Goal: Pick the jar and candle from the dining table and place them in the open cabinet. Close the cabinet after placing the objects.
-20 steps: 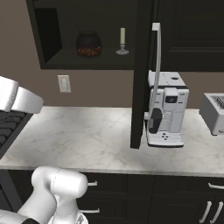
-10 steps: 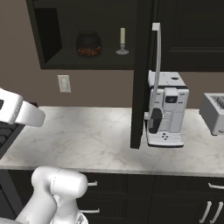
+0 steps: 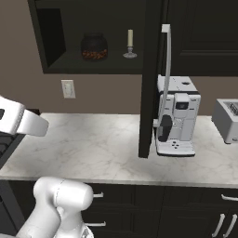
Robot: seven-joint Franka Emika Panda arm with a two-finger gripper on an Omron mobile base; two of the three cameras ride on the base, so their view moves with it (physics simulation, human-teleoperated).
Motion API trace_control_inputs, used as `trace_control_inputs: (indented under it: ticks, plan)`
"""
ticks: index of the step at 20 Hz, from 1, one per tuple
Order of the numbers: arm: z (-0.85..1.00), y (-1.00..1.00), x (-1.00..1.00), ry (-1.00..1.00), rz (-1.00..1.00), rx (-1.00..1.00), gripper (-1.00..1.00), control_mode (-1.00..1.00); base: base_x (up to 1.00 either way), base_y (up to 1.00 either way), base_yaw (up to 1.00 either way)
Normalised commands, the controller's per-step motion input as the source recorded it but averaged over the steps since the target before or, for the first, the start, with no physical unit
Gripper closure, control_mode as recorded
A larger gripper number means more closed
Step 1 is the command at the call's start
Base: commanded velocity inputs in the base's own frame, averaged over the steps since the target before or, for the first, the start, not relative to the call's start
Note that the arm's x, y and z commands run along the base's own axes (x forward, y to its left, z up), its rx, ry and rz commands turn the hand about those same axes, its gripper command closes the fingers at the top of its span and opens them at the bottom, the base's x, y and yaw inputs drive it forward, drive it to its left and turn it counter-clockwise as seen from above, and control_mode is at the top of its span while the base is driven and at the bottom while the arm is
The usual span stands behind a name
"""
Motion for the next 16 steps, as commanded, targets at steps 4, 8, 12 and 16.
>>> trace_control_inputs:
  ticks: [4,8,12,16]
  plan:
    - [0.0,0.0,0.0,0.0,0.0,0.0,-1.0,1.0,-0.31,0.05,0.0]
    - [0.0,0.0,0.0,0.0,0.0,0.0,-1.0,1.0,-1.0,0.43,0.12]
    - [0.0,0.0,0.0,0.0,0.0,0.0,-1.0,1.0,-1.0,0.66,0.27]
    - [0.0,0.0,0.0,0.0,0.0,0.0,-1.0,1.0,-0.64,0.86,0.47]
